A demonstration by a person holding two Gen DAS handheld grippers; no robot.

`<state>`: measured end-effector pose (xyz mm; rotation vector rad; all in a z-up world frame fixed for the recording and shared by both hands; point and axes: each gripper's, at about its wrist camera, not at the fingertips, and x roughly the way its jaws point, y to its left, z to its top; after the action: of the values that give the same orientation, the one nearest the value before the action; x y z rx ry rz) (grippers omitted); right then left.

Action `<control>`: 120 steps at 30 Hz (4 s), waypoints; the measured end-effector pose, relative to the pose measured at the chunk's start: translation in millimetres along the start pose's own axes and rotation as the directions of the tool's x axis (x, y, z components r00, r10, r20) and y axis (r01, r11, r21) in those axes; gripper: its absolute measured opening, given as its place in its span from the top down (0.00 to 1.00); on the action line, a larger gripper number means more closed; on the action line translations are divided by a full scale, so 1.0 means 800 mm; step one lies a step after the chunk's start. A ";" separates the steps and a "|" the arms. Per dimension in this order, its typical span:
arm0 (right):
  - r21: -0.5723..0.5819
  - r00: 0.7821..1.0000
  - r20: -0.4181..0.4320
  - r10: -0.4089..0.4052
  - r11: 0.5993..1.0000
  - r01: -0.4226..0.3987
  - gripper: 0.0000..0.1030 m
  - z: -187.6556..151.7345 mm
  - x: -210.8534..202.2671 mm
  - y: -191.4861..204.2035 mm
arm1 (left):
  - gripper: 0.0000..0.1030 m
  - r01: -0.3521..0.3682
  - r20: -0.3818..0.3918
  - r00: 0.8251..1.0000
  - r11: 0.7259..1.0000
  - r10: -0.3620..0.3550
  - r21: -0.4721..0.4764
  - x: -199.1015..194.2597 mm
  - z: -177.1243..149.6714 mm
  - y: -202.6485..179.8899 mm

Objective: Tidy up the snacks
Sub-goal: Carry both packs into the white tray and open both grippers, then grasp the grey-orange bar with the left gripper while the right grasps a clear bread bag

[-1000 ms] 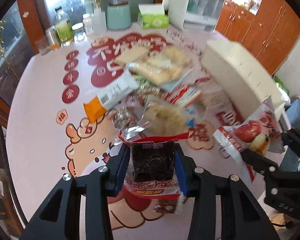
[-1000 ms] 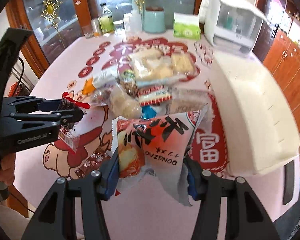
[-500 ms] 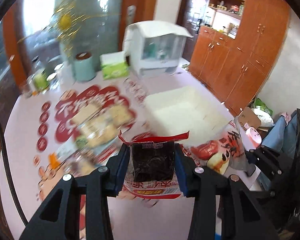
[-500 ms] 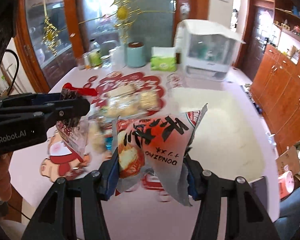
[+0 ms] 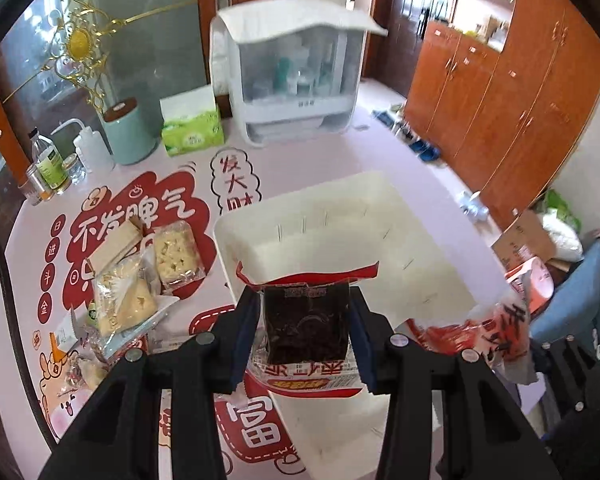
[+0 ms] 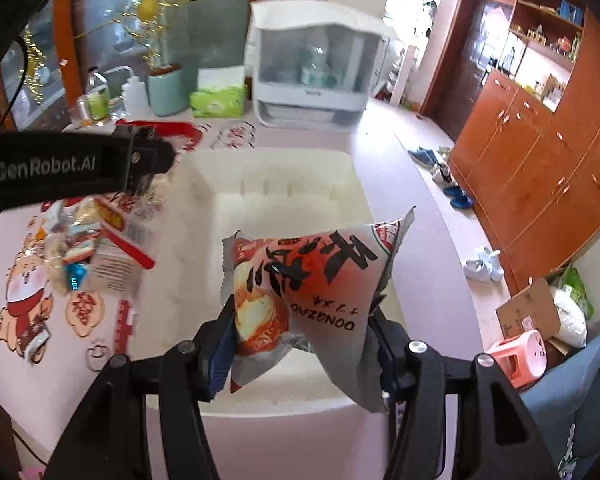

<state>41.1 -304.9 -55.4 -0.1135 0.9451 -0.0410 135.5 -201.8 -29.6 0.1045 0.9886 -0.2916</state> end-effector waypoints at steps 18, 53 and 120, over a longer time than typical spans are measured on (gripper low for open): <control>0.065 0.979 -0.124 0.161 0.986 -0.153 0.38 -0.001 0.065 -0.020 | 0.17 -0.032 -0.081 0.996 0.998 0.027 -0.062 0.058 -0.008 0.001; 0.032 0.980 -0.021 0.197 0.980 -0.197 0.37 0.001 -0.014 0.034 | 0.15 -0.168 0.066 0.980 0.954 0.190 -0.248 -0.129 -0.133 0.148; -0.322 0.945 -0.234 0.230 0.899 -0.299 0.67 0.021 0.121 0.460 | 0.65 0.057 -0.255 0.966 0.994 -0.032 0.088 0.107 -0.120 0.480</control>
<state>105.8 54.1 -166.2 -0.3170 1.1472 0.3810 213.1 169.3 -170.4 0.2104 1.2324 -0.3732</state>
